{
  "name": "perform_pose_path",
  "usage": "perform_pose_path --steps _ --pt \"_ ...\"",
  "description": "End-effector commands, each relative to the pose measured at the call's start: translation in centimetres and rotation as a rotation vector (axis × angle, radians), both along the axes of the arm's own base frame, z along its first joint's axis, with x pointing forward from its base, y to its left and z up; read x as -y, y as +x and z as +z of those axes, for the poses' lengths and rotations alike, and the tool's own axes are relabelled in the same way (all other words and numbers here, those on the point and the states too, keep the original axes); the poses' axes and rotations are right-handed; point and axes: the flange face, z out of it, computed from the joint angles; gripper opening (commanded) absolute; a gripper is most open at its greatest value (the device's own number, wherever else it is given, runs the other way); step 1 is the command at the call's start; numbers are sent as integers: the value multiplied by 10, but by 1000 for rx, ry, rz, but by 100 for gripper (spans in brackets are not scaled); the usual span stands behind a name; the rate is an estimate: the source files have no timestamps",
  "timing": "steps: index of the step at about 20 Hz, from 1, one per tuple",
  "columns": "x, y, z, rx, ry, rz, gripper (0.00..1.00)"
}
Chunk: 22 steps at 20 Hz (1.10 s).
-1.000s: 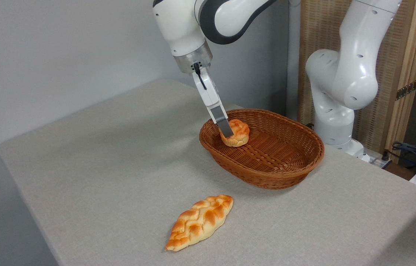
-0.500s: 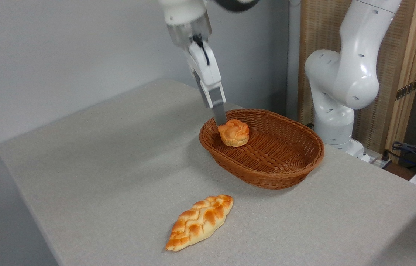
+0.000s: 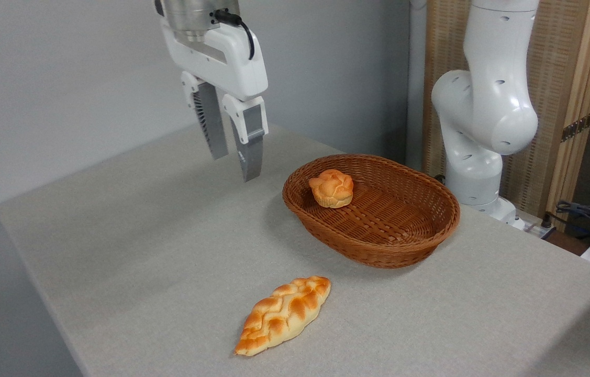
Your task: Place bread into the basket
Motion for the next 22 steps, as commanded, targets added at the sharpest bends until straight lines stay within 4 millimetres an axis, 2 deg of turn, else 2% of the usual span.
perform_pose_path --steps 1,3,4,6,12,22 --pt "-37 16 15 8 -37 74 100" --pt "-37 20 14 6 -38 82 100" --pt "-32 24 6 -9 -21 78 100" --pt "-28 26 2 -11 22 59 100" --pt "-20 29 -3 -13 58 34 100" --pt "-26 29 -3 -12 57 42 100"
